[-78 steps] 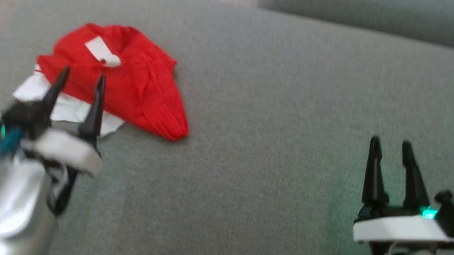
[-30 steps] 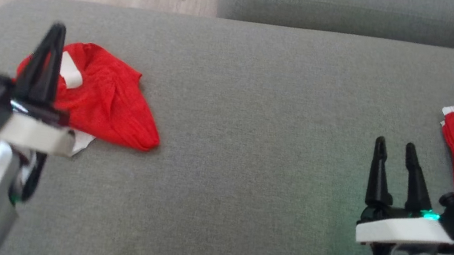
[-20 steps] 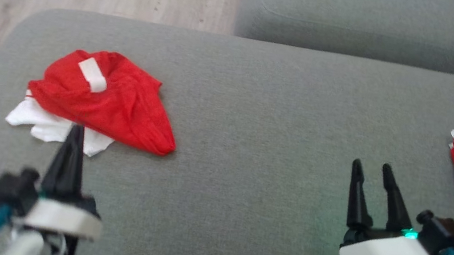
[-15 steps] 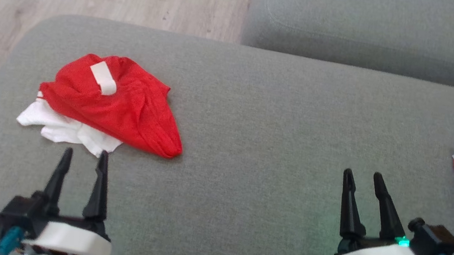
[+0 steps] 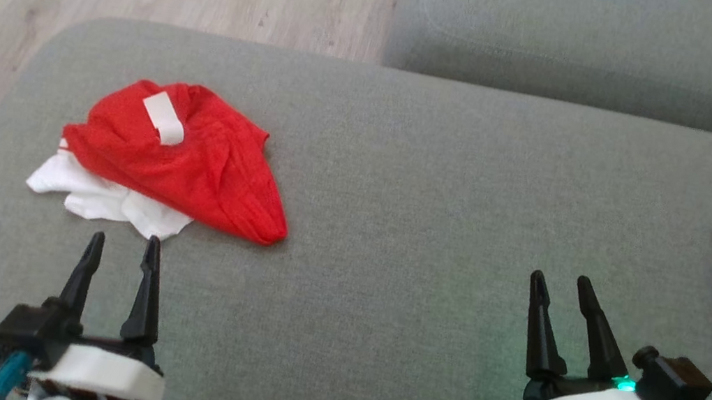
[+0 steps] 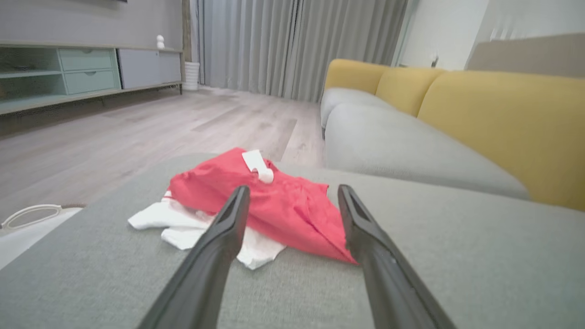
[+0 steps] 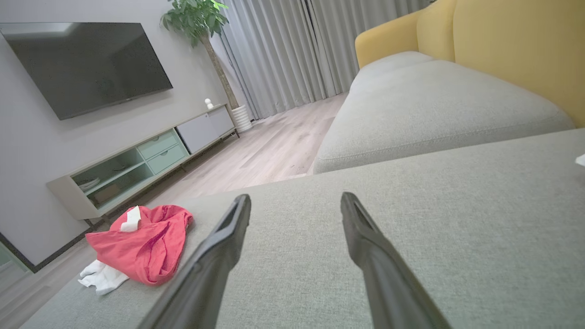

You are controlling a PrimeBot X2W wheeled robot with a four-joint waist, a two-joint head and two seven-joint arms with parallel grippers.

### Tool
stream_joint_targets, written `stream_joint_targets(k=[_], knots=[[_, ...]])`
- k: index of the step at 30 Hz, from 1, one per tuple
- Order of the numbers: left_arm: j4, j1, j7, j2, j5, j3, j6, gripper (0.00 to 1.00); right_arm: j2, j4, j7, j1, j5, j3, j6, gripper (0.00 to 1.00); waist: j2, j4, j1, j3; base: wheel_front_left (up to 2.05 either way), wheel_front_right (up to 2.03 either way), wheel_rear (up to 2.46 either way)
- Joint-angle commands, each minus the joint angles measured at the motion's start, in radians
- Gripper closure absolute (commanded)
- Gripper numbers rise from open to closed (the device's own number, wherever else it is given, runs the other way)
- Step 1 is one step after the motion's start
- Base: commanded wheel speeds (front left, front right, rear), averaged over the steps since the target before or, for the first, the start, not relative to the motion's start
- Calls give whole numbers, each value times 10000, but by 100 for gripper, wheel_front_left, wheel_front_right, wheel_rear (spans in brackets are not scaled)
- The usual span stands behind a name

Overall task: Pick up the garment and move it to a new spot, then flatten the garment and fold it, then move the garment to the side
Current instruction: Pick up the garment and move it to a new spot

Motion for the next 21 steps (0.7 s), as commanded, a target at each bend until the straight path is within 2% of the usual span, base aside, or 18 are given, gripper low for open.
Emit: stream_joint_targets(k=[1, 5, 15, 21], knots=[[-185, -586, 25, 217, 102, 369, -10, 0, -26, -367, -109, -409, 0, 190, -7, 0, -1, -46, 1, 196, 0, 0, 0], [515, -1623, 922, 565, 140, 253, -228, 0, -26, -492, -109, -671, -159, 97, -7, 0, -1, -162, 1, 907, 0, 0, 0], [3028, -5293, 3174, 1651, 196, -243, -1694, 0, -26, -747, -109, -1411, -374, 51, -7, 0, -1, -636, 1, 2602, 0, 0, 0], [4708, -6921, 4471, 2136, 59, -612, -2125, 0, -26, -876, -109, -1786, -402, -21, -7, 0, -1, -914, 1, 3186, 0, 0, 0]])
